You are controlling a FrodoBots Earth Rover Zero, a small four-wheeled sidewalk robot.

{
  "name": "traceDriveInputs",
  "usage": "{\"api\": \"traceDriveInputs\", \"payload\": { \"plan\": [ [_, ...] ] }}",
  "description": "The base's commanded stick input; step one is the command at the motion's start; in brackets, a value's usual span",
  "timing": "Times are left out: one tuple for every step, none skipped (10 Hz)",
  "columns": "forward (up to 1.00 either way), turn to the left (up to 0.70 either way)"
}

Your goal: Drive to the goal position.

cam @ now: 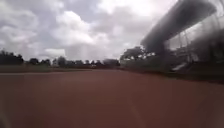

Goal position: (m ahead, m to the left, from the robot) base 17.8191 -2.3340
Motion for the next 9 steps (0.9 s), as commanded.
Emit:
{"api": "traceDriveInputs", "payload": {
  "plan": [
    [0.7, 0.0],
    [0.7, 0.0],
    [0.7, 0.0],
    [0.7, 0.0],
    [0.7, 0.0],
    [0.7, 0.0],
    [0.7, 0.0],
    [0.7, 0.0],
    [0.7, 0.0]
  ]
}}
